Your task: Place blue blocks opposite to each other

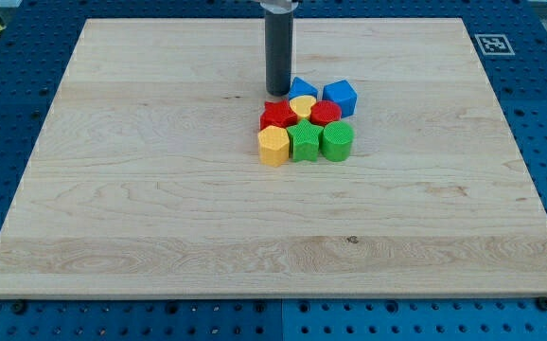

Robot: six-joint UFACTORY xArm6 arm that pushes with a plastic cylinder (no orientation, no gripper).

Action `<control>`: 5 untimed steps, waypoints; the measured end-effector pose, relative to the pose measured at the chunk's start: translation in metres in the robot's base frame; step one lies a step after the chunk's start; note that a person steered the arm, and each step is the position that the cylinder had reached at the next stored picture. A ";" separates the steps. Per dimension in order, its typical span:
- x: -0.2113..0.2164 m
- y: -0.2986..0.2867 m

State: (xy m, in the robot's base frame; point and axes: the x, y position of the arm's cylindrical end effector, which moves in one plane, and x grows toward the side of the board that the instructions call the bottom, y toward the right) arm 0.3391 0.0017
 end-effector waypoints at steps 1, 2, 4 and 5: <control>-0.004 0.010; 0.004 0.034; 0.047 0.108; 0.081 0.139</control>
State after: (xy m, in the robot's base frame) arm 0.4197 0.1410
